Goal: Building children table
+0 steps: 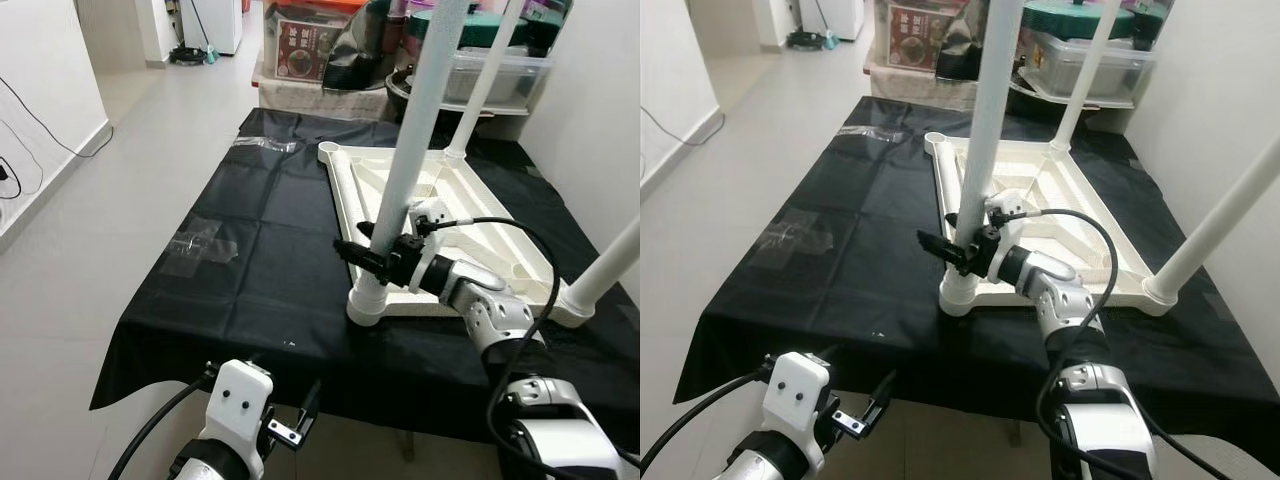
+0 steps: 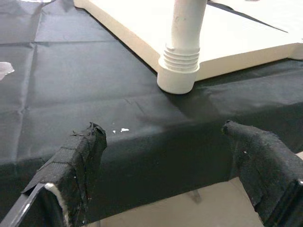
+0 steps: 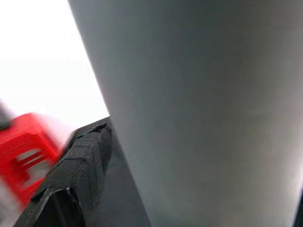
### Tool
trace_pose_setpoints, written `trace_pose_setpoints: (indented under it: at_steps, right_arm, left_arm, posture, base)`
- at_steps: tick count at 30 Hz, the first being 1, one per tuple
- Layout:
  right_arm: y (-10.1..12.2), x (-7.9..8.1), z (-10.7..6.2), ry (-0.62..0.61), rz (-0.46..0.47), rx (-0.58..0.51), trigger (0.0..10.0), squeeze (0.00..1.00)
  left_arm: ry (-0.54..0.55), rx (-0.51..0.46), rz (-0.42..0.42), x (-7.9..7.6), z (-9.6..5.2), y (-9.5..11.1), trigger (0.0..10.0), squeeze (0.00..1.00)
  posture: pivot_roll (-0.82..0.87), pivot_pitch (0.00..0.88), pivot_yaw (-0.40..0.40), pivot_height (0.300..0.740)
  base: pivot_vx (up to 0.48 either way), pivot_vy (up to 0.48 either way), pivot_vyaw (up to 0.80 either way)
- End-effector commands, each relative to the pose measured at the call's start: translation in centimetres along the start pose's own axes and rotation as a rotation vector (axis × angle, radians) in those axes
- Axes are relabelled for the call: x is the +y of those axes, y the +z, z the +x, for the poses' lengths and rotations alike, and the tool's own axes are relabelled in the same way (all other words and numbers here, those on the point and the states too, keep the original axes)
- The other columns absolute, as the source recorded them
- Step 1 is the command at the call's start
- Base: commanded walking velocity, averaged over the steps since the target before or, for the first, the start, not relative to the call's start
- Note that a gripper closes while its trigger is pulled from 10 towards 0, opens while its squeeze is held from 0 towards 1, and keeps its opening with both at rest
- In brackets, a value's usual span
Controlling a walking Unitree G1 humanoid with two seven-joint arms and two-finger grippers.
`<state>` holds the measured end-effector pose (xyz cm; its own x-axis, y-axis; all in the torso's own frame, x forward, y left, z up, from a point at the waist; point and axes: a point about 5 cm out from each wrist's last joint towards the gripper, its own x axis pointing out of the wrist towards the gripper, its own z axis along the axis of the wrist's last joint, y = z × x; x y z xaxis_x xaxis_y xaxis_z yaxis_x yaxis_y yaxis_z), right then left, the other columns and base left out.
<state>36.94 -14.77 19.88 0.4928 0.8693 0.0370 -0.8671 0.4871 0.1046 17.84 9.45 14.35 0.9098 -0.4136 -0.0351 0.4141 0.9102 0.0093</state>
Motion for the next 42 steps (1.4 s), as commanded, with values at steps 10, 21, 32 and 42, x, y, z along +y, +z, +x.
trace_pose_setpoints:
  at_steps: [10,21,32,42]
  right_arm:
    - [1.0,2.4,2.5,0.362,-0.034,-0.004,10.0,0.0]
    - [0.9,3.0,3.4,0.366,-0.083,-0.057,0.0,0.0]
    - [-1.2,2.3,1.6,-0.098,-0.073,-0.134,0.0,0.0]
    - [-3.6,2.7,-2.1,-1.17,-0.083,-0.11,0.0,0.0]
  left_arm:
    - [-0.008,0.01,0.003,-0.2,-0.2,0.0,10.0,0.0]
    - [-0.006,0.01,0.003,-0.3,-0.2,0.0,10.0,0.0]
    - [-0.001,0.012,0.006,0.3,0.4,-0.4,10.0,0.0]
    - [-0.005,0.009,0.015,0.7,1.0,-0.7,10.0,0.0]
  posture:
    - [0.28,0.079,-0.108,0.74]
    - [0.28,0.079,-0.11,0.74]
    - [0.25,0.053,-0.093,0.74]
    - [0.23,0.034,-0.086,0.74]
  base:
    - [0.0,0.0,0.0]
    - [0.0,0.0,0.0]
    - [0.0,0.0,0.0]
    - [0.0,0.0,0.0]
